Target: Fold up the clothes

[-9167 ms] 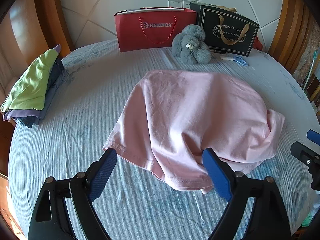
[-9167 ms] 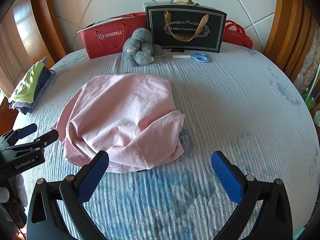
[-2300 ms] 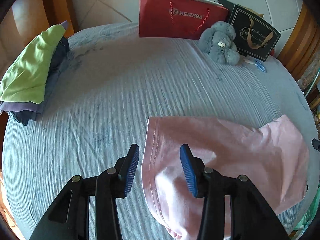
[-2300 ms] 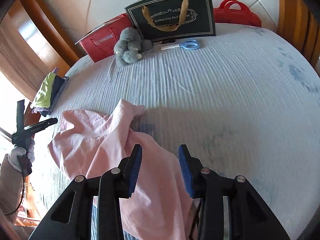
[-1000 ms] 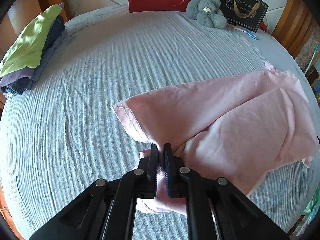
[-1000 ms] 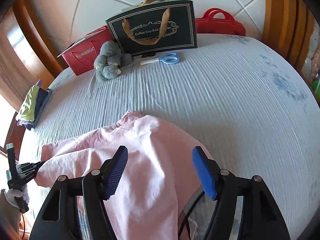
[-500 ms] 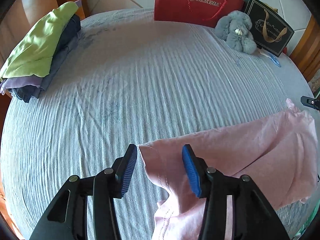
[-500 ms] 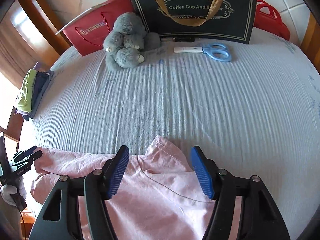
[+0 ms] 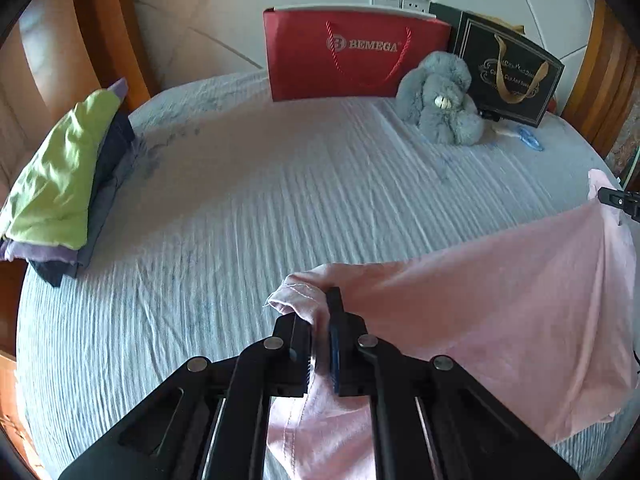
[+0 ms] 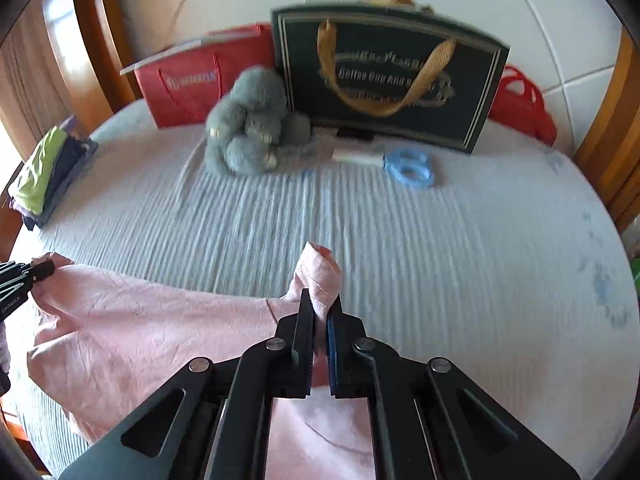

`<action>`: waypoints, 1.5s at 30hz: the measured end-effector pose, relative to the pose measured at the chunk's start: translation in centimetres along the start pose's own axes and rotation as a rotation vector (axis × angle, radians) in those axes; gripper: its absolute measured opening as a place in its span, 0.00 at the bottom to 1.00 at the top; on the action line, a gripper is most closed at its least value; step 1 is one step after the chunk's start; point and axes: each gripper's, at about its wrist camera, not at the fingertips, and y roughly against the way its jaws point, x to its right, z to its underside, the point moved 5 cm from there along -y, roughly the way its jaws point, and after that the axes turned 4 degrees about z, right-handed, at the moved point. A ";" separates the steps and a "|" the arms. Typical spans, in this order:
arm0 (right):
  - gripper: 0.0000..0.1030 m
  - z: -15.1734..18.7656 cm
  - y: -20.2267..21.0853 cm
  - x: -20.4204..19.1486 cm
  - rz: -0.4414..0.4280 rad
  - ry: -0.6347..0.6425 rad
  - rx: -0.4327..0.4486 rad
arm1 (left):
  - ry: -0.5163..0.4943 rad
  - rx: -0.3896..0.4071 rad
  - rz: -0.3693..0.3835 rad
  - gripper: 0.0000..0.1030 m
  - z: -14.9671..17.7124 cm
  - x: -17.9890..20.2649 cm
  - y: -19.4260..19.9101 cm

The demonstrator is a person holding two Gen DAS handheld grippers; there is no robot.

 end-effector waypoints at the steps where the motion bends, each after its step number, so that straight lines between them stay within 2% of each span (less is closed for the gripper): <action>1: 0.04 -0.7 0.9 0.3 0.009 0.003 0.036 | -0.010 0.030 -0.005 0.05 -1.8 0.1 0.2; 4: 0.05 -6.3 1.6 1.2 0.063 0.025 0.144 | -0.022 0.119 -0.050 0.06 -8.7 0.1 -0.4; 5: 0.08 -7.9 1.3 1.8 0.106 0.020 0.165 | -0.012 0.145 -0.065 0.09 -11.1 -0.1 -0.8; 6: 0.28 -9.6 1.0 2.3 0.152 0.013 0.185 | -0.002 0.151 -0.068 0.12 -13.0 -0.2 -1.3; 7: 0.55 -10.6 1.0 2.8 0.181 -0.001 0.197 | 0.009 0.156 -0.069 0.19 -15.0 -0.4 -1.8; 8: 0.63 -11.6 1.0 3.4 0.209 -0.016 0.208 | 0.013 0.151 -0.068 0.28 -16.4 -0.4 -2.3; 11: 0.64 -11.5 2.2 4.4 0.180 -0.063 0.216 | -0.006 0.143 -0.052 0.35 -17.3 -0.2 -1.9; 13: 0.64 -10.1 3.1 4.9 0.145 -0.082 0.205 | -0.019 0.111 -0.027 0.40 -15.7 0.2 -1.5; 15: 0.64 -7.0 3.8 5.6 0.130 -0.098 0.170 | -0.026 0.074 -0.002 0.40 -13.3 0.5 -1.2; 24: 0.64 9.7 6.6 7.3 0.067 -0.218 0.004 | 0.026 -0.093 0.047 0.41 3.3 0.6 0.8; 26: 0.64 13.5 7.2 7.7 0.052 -0.245 -0.034 | 0.033 -0.121 0.043 0.41 6.4 0.6 1.1; 28: 0.64 15.6 7.9 7.3 0.036 -0.250 -0.053 | 0.050 -0.148 0.042 0.41 8.7 0.7 1.3; 36: 0.67 22.3 11.2 4.3 0.000 -0.261 -0.094 | 0.057 -0.160 0.118 0.41 12.4 2.1 2.4; 38: 0.74 23.3 11.6 3.0 -0.013 -0.261 -0.102 | 0.040 -0.159 0.136 0.41 12.9 2.5 2.8; 45: 0.75 25.8 11.1 -1.4 -0.020 -0.220 -0.143 | -0.021 -0.181 0.201 0.42 14.8 5.1 2.7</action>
